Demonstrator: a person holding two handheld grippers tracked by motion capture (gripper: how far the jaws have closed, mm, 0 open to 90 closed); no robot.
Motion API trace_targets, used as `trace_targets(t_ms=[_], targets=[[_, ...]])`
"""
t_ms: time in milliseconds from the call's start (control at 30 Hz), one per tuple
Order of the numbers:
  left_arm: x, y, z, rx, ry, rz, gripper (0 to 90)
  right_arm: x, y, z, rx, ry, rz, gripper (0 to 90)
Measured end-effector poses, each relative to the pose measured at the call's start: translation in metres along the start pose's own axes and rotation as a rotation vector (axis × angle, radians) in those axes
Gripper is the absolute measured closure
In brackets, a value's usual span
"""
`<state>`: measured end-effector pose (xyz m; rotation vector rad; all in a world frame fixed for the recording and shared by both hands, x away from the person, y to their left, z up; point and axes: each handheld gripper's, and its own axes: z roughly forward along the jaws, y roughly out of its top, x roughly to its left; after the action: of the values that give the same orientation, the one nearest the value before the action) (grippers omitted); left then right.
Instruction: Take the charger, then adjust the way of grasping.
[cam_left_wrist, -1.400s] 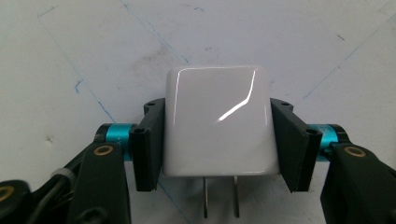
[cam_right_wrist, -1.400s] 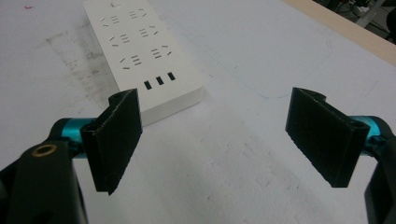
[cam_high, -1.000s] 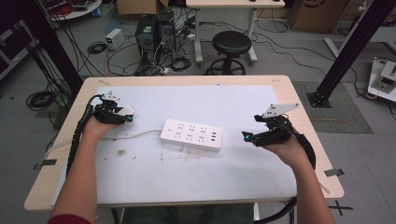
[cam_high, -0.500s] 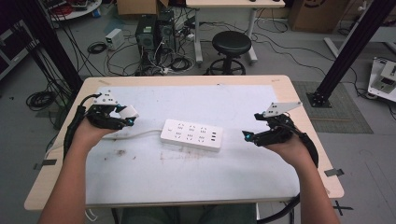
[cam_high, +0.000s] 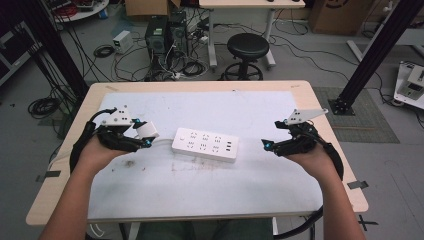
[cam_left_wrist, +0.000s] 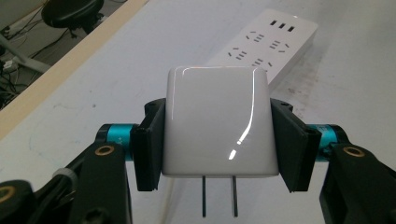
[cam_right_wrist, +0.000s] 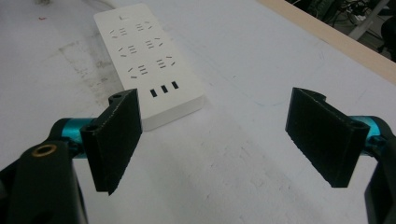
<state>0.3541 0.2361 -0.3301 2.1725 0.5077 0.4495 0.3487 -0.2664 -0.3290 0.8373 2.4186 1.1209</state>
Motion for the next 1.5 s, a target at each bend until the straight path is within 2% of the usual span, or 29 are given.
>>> trace_targets(t_ms=[100,133,233,267,333,367,500,533,667,700,733,767,800,900,933,1033,1100,1200,1267,1300,1333,1500], targets=[[0.0,0.0,0.0,0.0,0.0,0.0,42.5,-0.001,0.001,0.0,-0.001,-0.002,-0.002,18.8],[-0.003,0.006,0.004,-0.004,-0.015,0.03,42.5,-0.001,0.001,0.0,-0.001,-0.002,-0.002,18.8],[-0.005,0.008,0.006,-0.01,-0.021,0.029,42.5,-0.002,0.003,0.0,-0.001,0.0,0.004,18.8],[-0.01,0.013,0.012,-0.017,-0.038,0.054,42.5,-0.002,0.003,0.0,-0.001,0.0,0.004,18.8],[-0.011,0.015,0.014,-0.018,-0.046,0.061,42.4,-0.001,0.005,0.001,-0.005,0.009,-0.002,18.8],[-0.014,0.017,0.021,-0.017,-0.061,0.066,42.4,0.002,0.008,0.003,-0.003,0.017,-0.004,18.8],[-0.019,0.018,0.029,-0.013,-0.087,0.077,42.5,0.006,0.011,0.006,0.002,0.032,-0.015,18.8],[-0.023,0.018,0.033,-0.016,-0.108,0.085,42.5,0.01,0.013,0.008,0.008,0.045,-0.018,18.8],[-0.026,0.019,0.035,-0.022,-0.116,0.093,42.5,0.016,0.014,0.01,0.01,0.06,-0.017,18.8],[-0.035,0.02,0.039,-0.036,-0.14,0.109,42.5,0.016,0.014,0.01,0.01,0.06,-0.017,18.8],[-0.035,0.02,0.039,-0.036,-0.14,0.109,42.5,0.016,0.014,0.01,0.01,0.06,-0.017,18.8],[-0.035,0.02,0.039,-0.036,-0.14,0.109,42.5,0.023,0.015,0.012,0.008,0.078,-0.027,18.8],[-0.049,0.024,0.043,-0.052,-0.154,0.142,42.4,0.028,0.016,0.014,0.01,0.089,-0.028,18.8],[-0.053,0.025,0.043,-0.055,-0.158,0.152,42.4,0.03,0.017,0.015,0.012,0.092,-0.031,18.8],[-0.062,0.025,0.045,-0.065,-0.158,0.186,42.4,0.032,0.017,0.015,0.014,0.094,-0.033,18.8],[-0.072,0.026,0.049,-0.078,-0.167,0.216,42.4,0.038,0.018,0.017,0.017,0.122,-0.027,18.8],[-0.08,0.026,0.05,-0.075,-0.153,0.253,42.5,0.039,0.018,0.018,0.013,0.13,-0.02,18.8],[-0.092,0.026,0.052,-0.09,-0.15,0.289,42.4,0.042,0.016,0.019,-0.004,0.155,-0.003,18.8],[-0.092,0.026,0.052,-0.09,-0.15,0.289,42.4,0.045,0.015,0.019,-0.008,0.167,0.004,18.8],[-0.104,0.024,0.054,-0.114,-0.133,0.326,42.4,0.045,0.015,0.019,-0.008,0.167,0.004,18.8],[-0.108,0.024,0.055,-0.121,-0.132,0.337,42.4,0.052,0.013,0.022,-0.022,0.212,0.025,18.8],[-0.124,0.023,0.06,-0.155,-0.103,0.396,42.5,0.064,0.013,0.032,-0.021,0.286,0.042,18.8]])
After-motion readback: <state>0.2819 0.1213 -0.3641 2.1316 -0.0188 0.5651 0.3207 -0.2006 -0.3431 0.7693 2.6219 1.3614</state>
